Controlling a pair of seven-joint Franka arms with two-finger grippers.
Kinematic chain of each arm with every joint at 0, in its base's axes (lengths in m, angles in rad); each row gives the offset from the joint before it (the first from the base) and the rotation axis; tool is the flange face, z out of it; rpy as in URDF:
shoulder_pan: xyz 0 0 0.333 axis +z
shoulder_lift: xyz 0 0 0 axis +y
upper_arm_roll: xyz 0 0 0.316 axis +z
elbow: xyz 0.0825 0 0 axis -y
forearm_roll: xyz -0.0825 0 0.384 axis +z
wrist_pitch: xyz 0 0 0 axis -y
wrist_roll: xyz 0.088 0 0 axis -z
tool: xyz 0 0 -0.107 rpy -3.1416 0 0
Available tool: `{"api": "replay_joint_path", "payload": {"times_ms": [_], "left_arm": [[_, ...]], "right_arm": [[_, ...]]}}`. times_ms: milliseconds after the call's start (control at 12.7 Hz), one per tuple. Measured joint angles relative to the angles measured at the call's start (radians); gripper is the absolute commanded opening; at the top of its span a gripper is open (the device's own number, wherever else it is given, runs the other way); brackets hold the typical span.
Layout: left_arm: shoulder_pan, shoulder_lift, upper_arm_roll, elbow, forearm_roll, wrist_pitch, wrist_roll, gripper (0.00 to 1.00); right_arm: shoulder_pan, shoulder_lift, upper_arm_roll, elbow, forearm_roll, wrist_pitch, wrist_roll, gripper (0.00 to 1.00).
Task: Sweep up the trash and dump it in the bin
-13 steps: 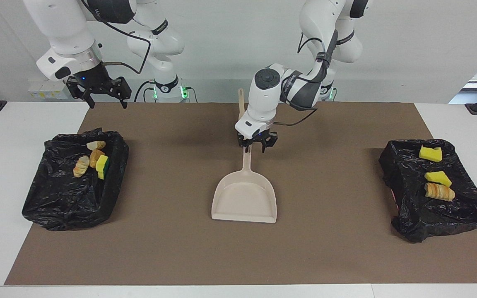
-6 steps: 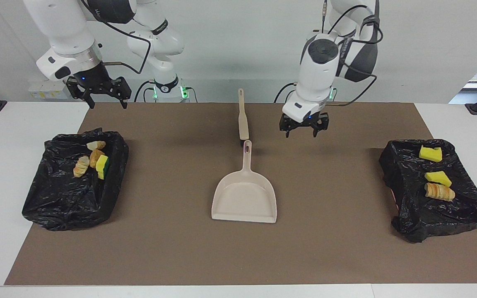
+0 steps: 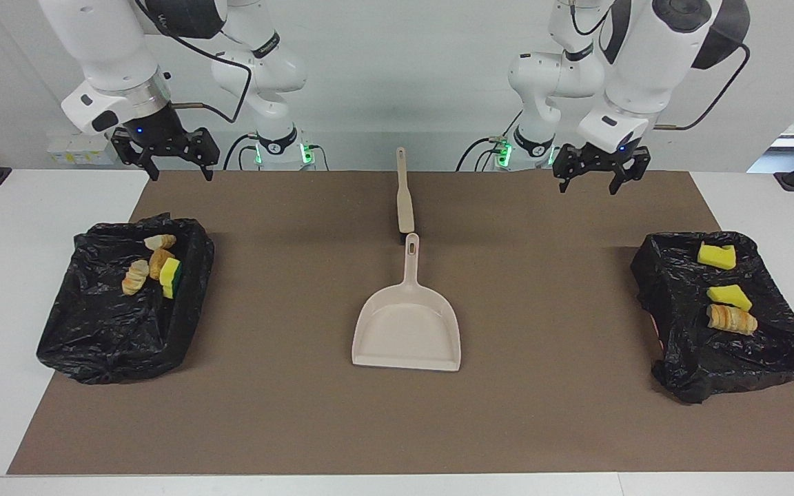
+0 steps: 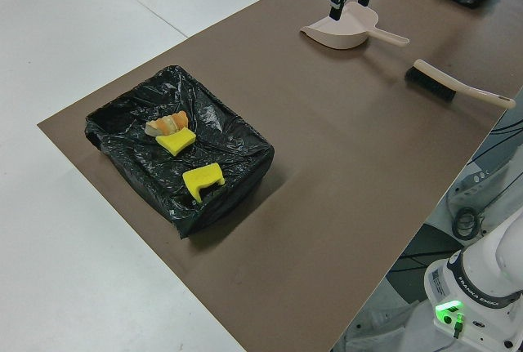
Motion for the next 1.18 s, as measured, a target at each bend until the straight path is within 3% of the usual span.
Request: {"api": "replay_joint_path", "payload": {"times_ms": [316,632,1184], "left_arm": [[0.063,-0.002,0.000,0.163,-0.023,-0.149,0.049,1.00],[0.102,0.073,0.000,0.284,-0.042,-0.209,0.096,1.00],[0.102,0.091,-0.004,0.317,-0.042,-0.214,0.132,1.00]], "right_arm": [[0.000,0.000,0.000,0.000,0.004,0.000,0.000,1.00],[0.000,0.000,0.000,0.000,0.004,0.000,0.000,1.00],[0.000,0.000,0.000,0.000,0.004,-0.001,0.000,1.00]]}}
